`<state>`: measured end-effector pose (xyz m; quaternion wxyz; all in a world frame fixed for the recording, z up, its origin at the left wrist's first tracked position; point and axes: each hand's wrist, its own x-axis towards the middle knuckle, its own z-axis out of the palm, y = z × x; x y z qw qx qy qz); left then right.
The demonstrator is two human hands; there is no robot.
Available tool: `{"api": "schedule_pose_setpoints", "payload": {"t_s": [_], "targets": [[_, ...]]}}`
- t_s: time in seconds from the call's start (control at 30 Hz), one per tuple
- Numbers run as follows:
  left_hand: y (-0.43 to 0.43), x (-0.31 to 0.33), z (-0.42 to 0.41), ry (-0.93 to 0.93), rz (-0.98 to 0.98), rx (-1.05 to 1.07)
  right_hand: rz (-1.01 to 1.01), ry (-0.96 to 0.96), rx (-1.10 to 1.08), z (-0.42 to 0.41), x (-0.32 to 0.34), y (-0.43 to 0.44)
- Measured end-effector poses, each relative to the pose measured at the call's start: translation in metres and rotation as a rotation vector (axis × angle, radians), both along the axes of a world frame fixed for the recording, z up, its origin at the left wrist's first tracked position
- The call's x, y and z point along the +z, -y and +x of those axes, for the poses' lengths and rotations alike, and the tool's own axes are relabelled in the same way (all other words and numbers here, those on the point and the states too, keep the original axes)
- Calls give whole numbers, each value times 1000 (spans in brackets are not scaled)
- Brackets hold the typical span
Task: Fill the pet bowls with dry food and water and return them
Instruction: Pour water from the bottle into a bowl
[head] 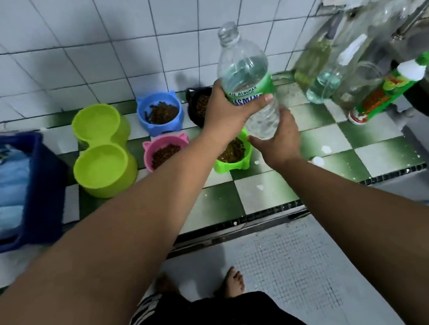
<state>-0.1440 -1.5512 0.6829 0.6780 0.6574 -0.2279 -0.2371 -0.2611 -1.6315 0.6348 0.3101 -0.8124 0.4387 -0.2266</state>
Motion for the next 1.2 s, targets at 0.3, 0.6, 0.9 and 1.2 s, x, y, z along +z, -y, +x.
{"api": "schedule_pose_setpoints", "payload": {"t_s": [0.3,0.6,0.9,1.2], "targets": [[-97,-1,78,-250,-15,148,-163,-168,53,65,-2,-59],[-140,-22,123,-432,-31,136,-284,-279,118,108,-10,-89],[-147,-33,144,-619,-27,204,-423,-385,185,128,-9,-84],[-144,-34,153,-735,-6,217,-470,-452,247,139,-6,-71]]}}
